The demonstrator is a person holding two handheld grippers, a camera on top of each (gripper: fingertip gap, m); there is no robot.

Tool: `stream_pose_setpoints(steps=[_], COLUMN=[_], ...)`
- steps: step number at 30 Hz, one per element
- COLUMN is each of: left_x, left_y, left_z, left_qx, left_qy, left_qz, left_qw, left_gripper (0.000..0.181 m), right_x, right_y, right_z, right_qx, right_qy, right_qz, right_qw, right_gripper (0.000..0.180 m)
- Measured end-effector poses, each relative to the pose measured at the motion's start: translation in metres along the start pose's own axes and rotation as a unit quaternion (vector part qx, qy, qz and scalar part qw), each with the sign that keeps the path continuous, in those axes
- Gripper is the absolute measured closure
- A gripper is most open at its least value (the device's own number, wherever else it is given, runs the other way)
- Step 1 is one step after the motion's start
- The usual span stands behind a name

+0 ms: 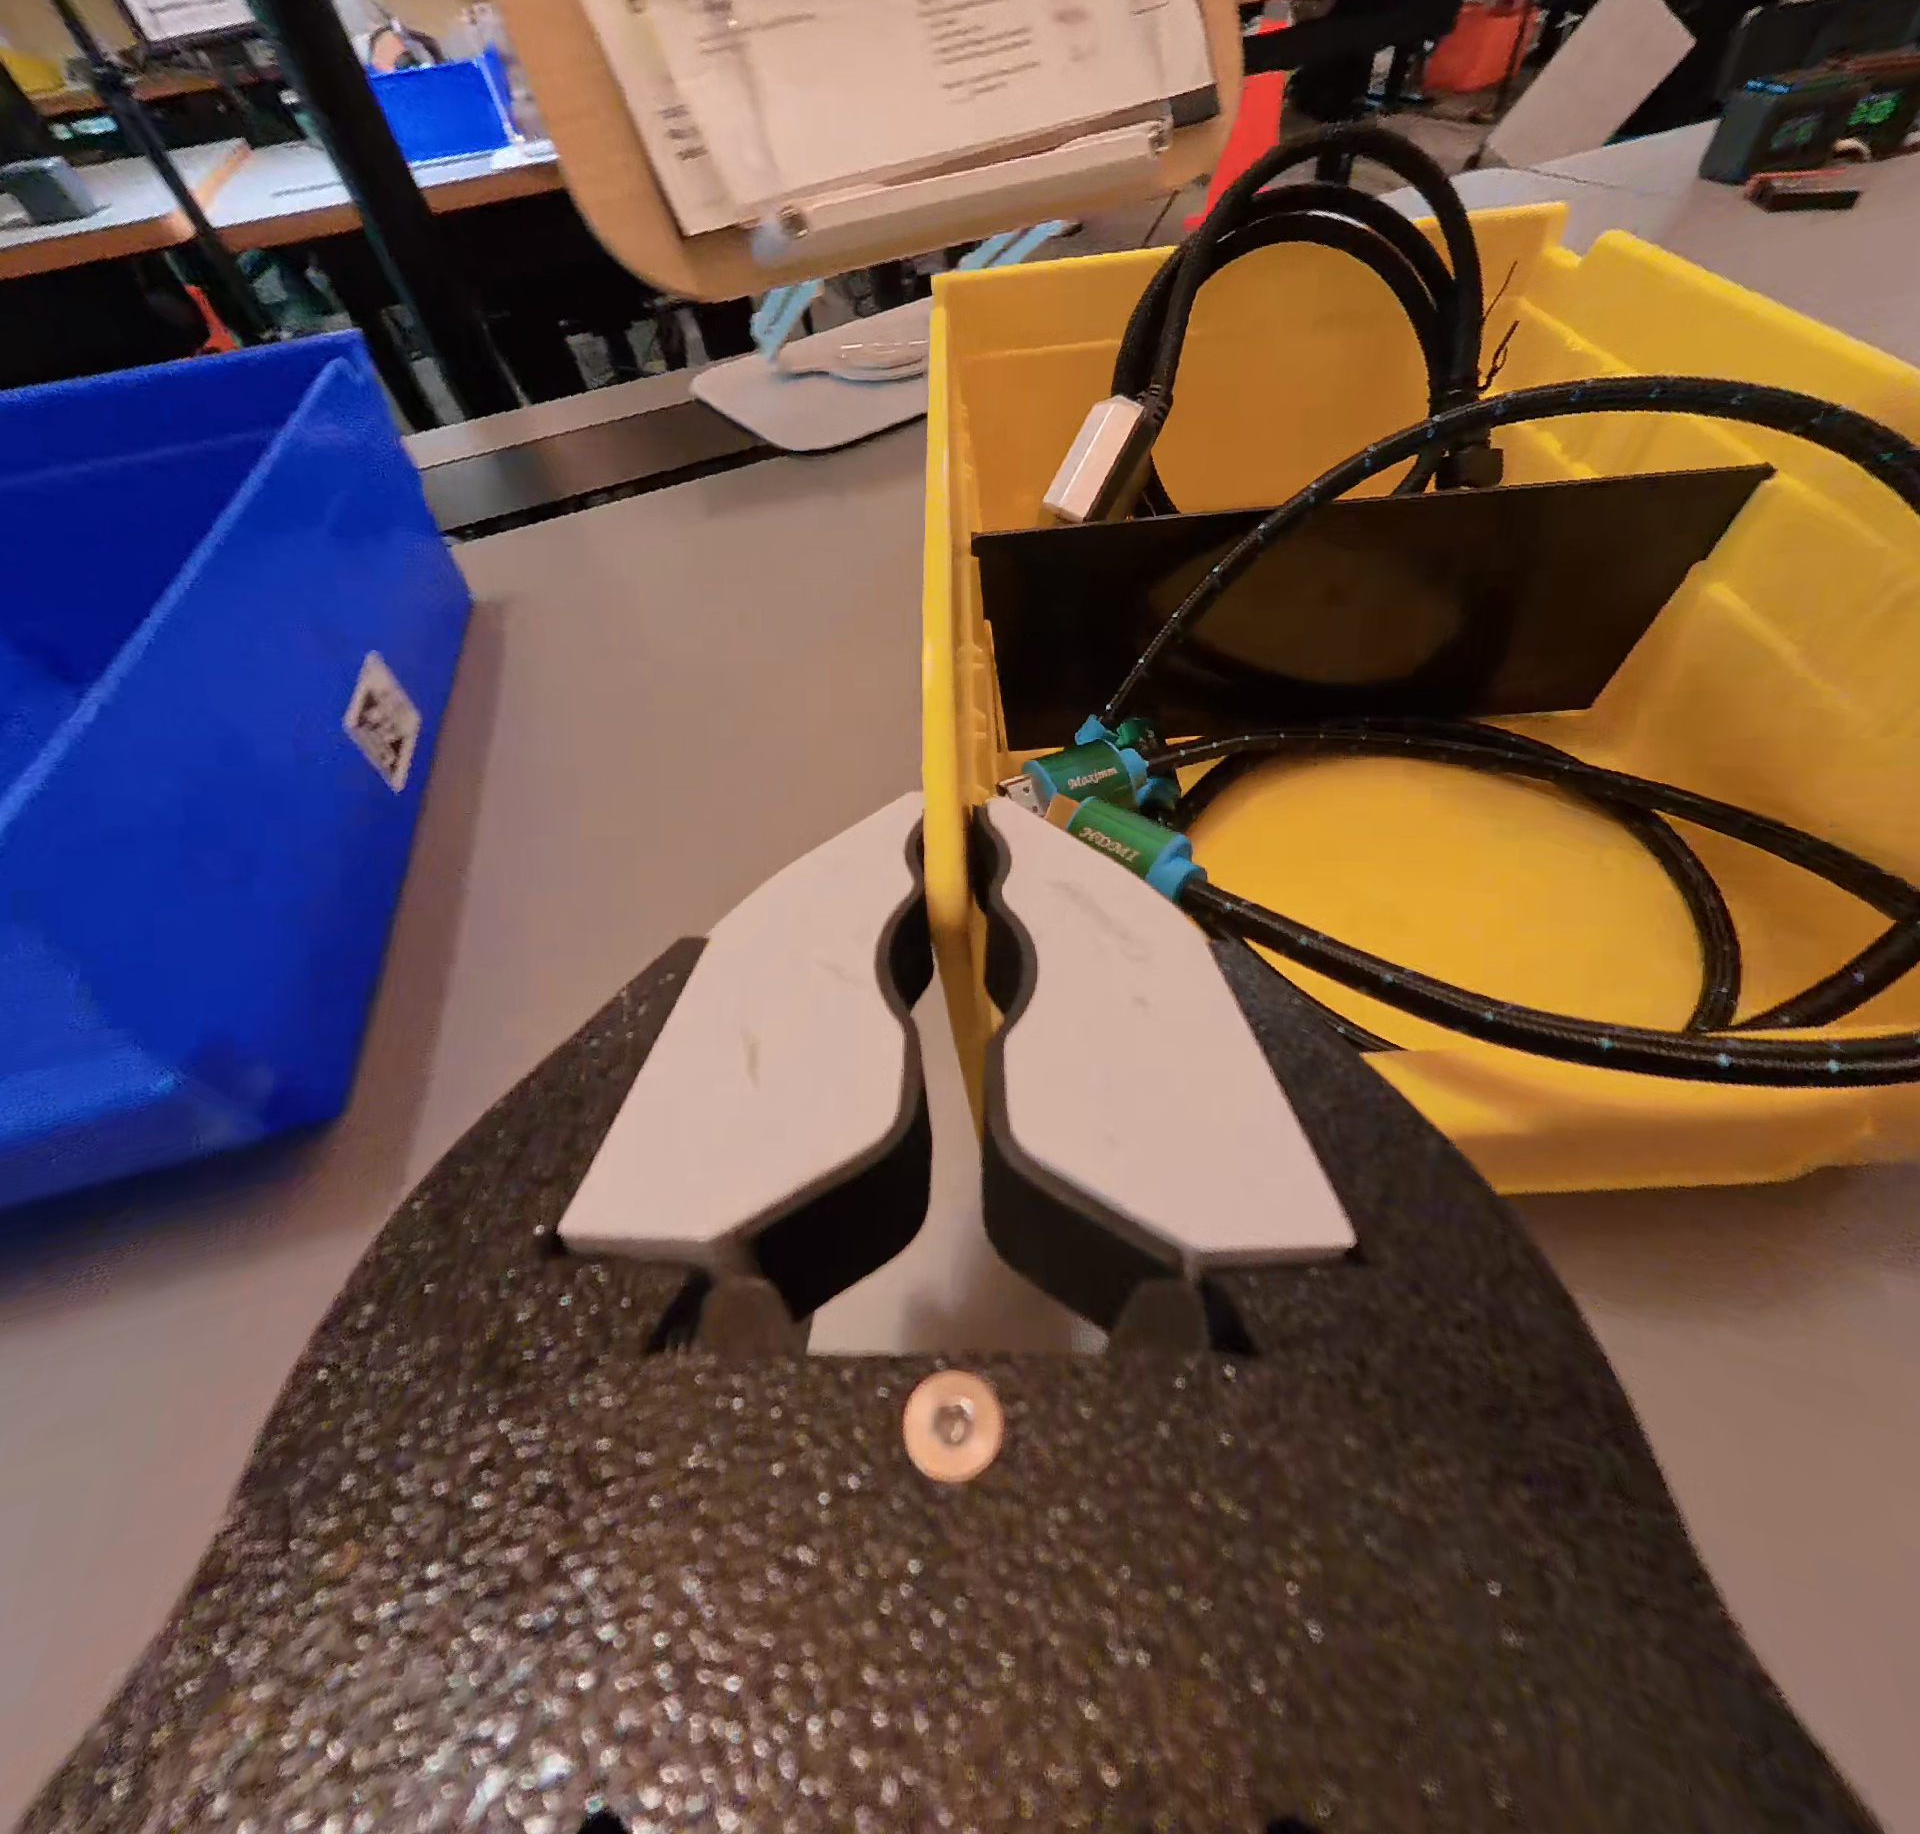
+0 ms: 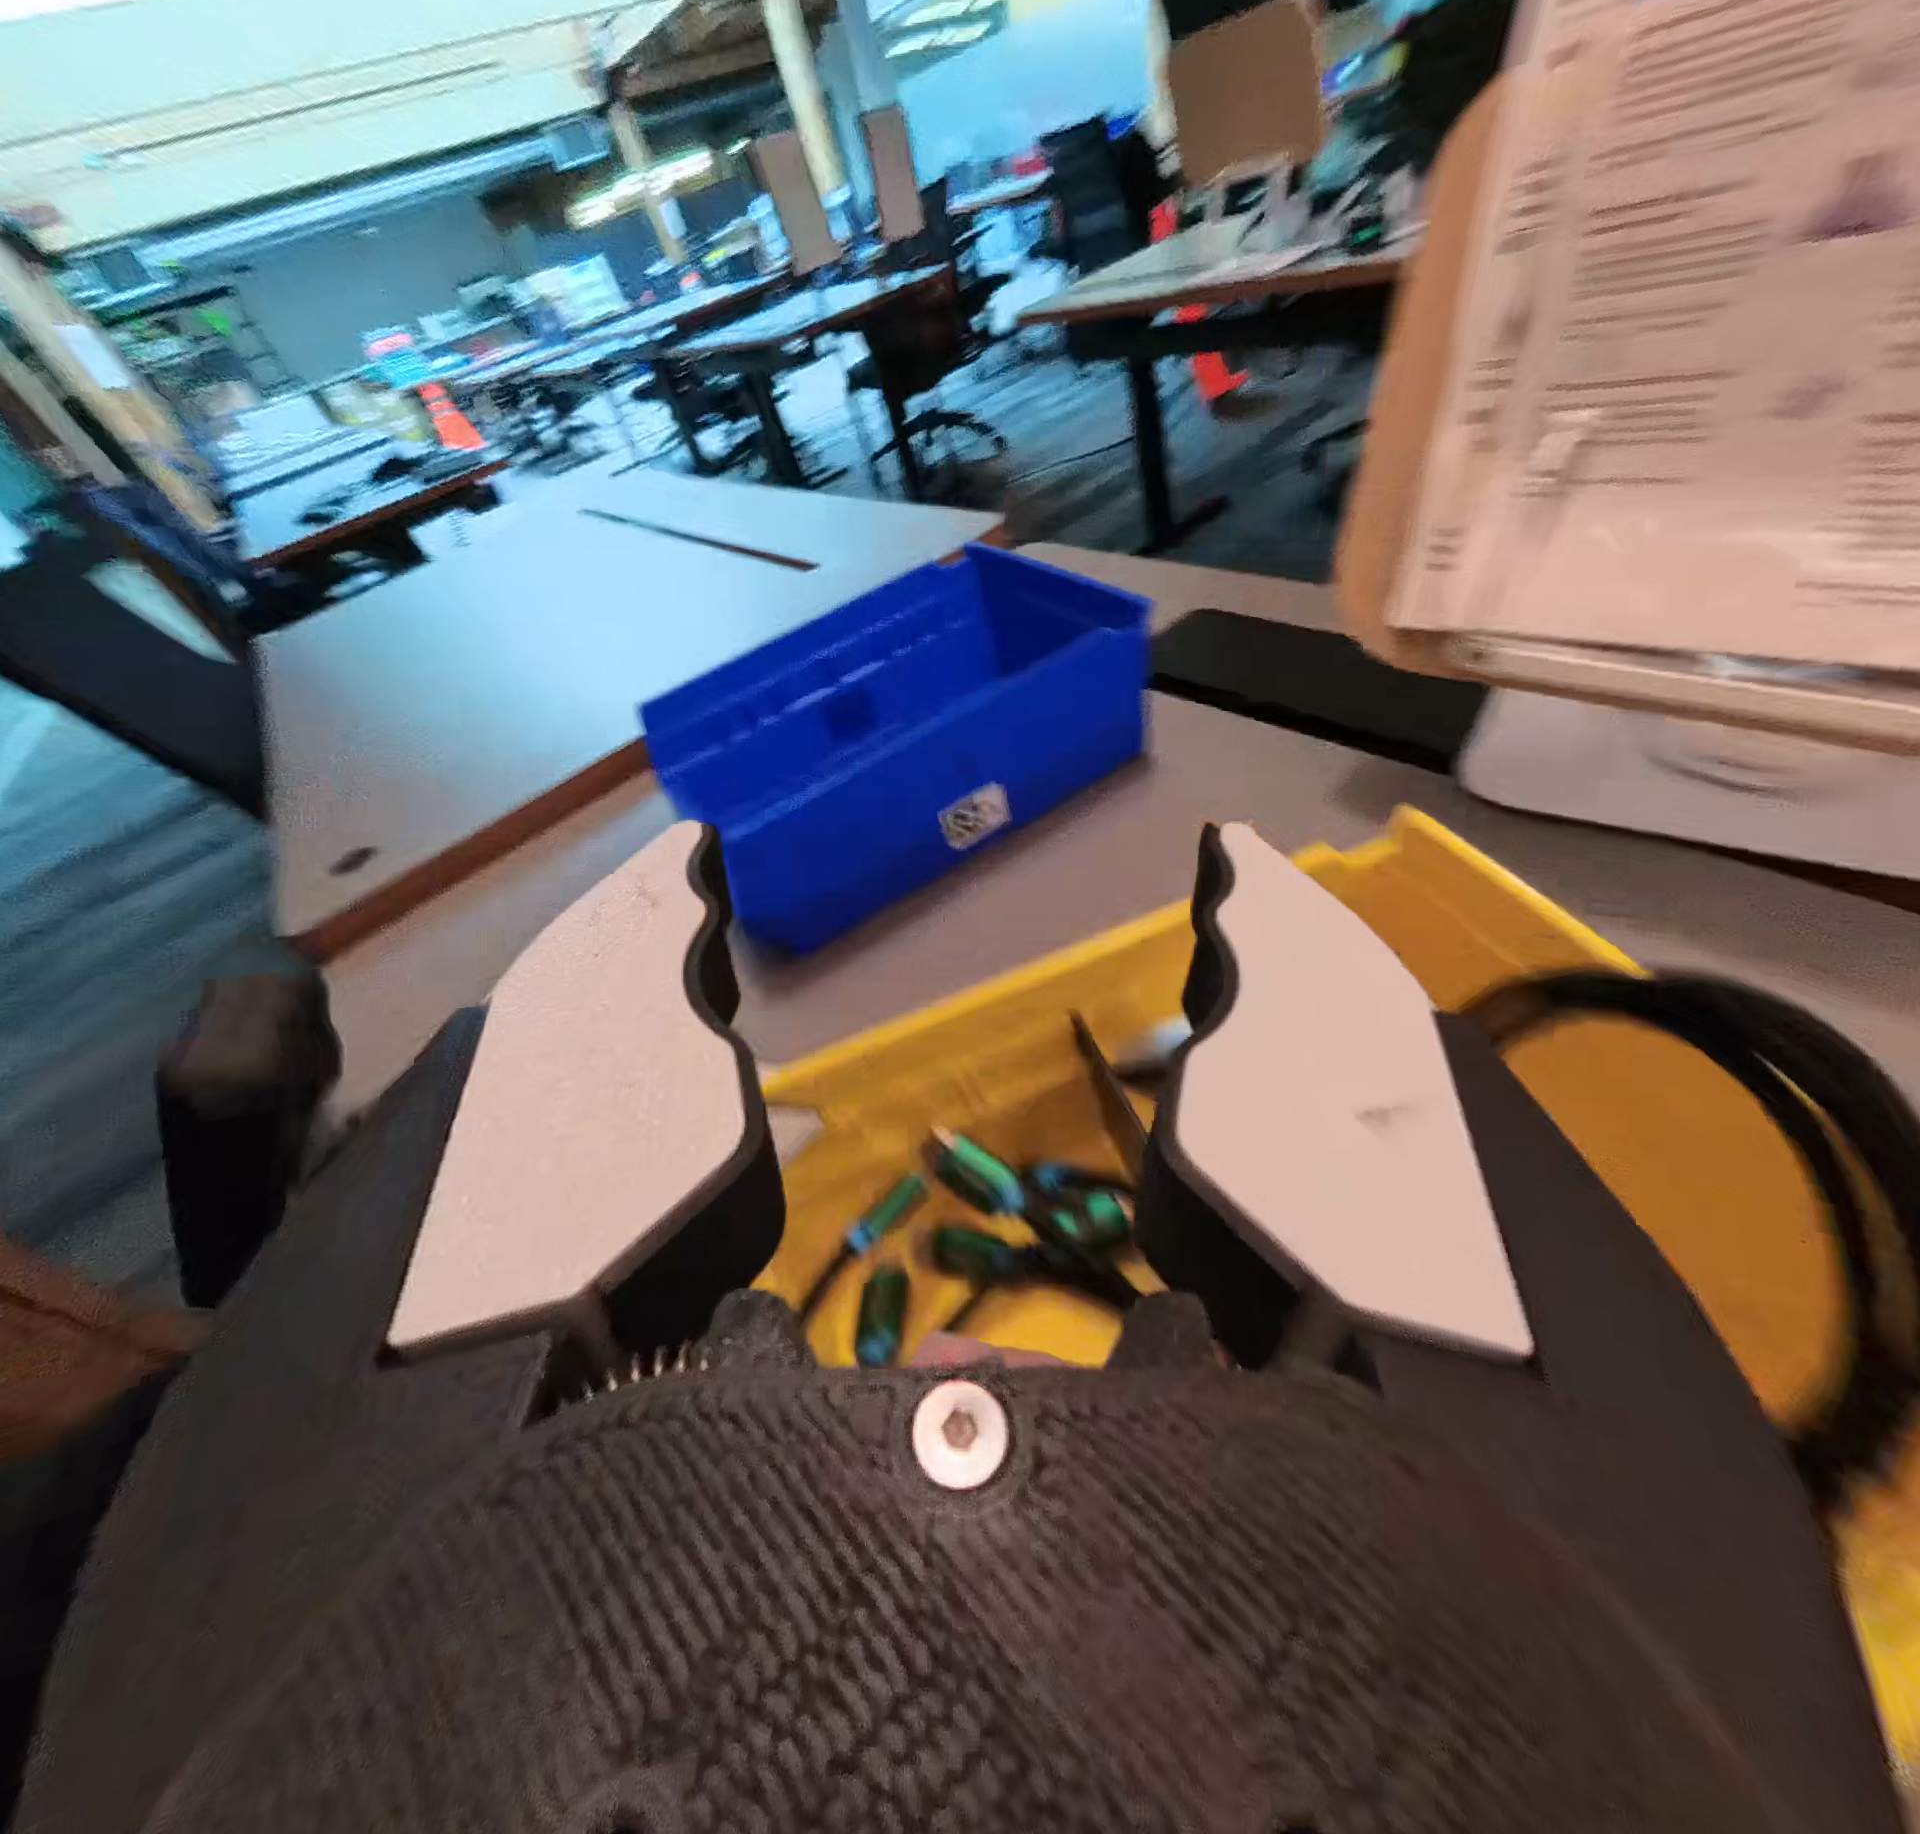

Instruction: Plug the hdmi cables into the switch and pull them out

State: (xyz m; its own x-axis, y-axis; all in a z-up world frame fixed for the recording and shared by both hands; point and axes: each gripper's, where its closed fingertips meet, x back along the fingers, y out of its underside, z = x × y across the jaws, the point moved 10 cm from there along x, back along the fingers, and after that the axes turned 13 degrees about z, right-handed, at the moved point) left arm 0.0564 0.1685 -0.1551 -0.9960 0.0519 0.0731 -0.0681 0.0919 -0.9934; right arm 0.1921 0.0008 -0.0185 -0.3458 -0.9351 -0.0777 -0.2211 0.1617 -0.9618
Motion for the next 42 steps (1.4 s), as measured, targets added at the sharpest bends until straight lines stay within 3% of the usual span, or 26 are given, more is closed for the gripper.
stream_pose_setpoints(steps=[4, 9, 12, 14, 17, 19, 20, 21, 22, 26, 28, 33, 38, 42], left_x=[0.009, 0.015, 0.019, 0.021, 0.022, 0.022, 0.022, 0.022, 0.022, 0.024, 0.026, 0.029, 0.034, 0.041], left_y=[0.003, 0.005, 0.006, 0.007, 0.008, 0.008, 0.008, 0.008, 0.008, 0.009, 0.009, 0.010, 0.011, 0.014], left_z=[-0.011, -0.019, -0.023, -0.027, -0.032, -0.035, -0.036, -0.037, -0.037, -0.036, -0.038, -0.046, -0.066, -0.089], left_qx=[0.011, 0.036, 0.039, 0.039, 0.041, 0.047, 0.047, 0.047, 0.046, 0.040, 0.039, 0.032, 0.027, 0.038], left_qy=[-0.010, -0.014, -0.014, -0.015, -0.017, -0.019, -0.020, -0.021, -0.022, -0.027, -0.025, -0.030, -0.040, -0.066], left_qz=[0.006, 0.017, 0.019, 0.020, 0.020, 0.021, 0.022, 0.022, 0.022, 0.025, 0.025, 0.020, 0.014, 0.014], left_qw=[1.000, 0.999, 0.999, 0.999, 0.999, 0.998, 0.998, 0.998, 0.998, 0.999, 0.999, 0.999, 0.999, 0.997], left_gripper=[0.177, 0.178, 0.178, 0.178, 0.178, 0.178, 0.178, 0.179, 0.179, 0.179, 0.178, 0.178, 0.178, 0.178], right_x=[-0.131, -0.242, -0.276, -0.290, -0.308, -0.317, -0.320, -0.322, -0.323, -0.323, -0.322, -0.293, -0.180, -0.058], right_y=[0.007, 0.061, 0.090, 0.108, 0.133, 0.148, 0.153, 0.155, 0.157, 0.151, 0.133, 0.013, -0.108, -0.139], right_z=[-0.023, -0.008, 0.002, 0.009, 0.000, -0.007, -0.008, -0.007, -0.005, 0.005, 0.006, 0.015, 0.073, 0.131], right_qx=[-0.066, -0.128, -0.138, -0.136, -0.177, -0.156, -0.123, -0.082, -0.077, -0.115, -0.083, -0.039, 0.013, 0.036], right_qy=[-0.043, 0.070, 0.106, 0.145, 0.129, 0.142, 0.153, 0.169, 0.171, 0.199, 0.159, 0.103, 0.119, 0.179], right_qz=[-0.098, -0.192, -0.232, -0.259, -0.286, -0.305, -0.314, -0.315, -0.315, -0.295, -0.286, -0.181, -0.063, -0.045], right_qw=[0.992, 0.971, 0.957, 0.945, 0.933, 0.929, 0.929, 0.930, 0.930, 0.928, 0.941, 0.977, 0.991, 0.982], right_gripper=[0.092, 0.095, 0.109, 0.107, 0.110, 0.097, 0.104, 0.124, 0.129, 0.158, 0.164, 0.166, 0.174, 0.173])
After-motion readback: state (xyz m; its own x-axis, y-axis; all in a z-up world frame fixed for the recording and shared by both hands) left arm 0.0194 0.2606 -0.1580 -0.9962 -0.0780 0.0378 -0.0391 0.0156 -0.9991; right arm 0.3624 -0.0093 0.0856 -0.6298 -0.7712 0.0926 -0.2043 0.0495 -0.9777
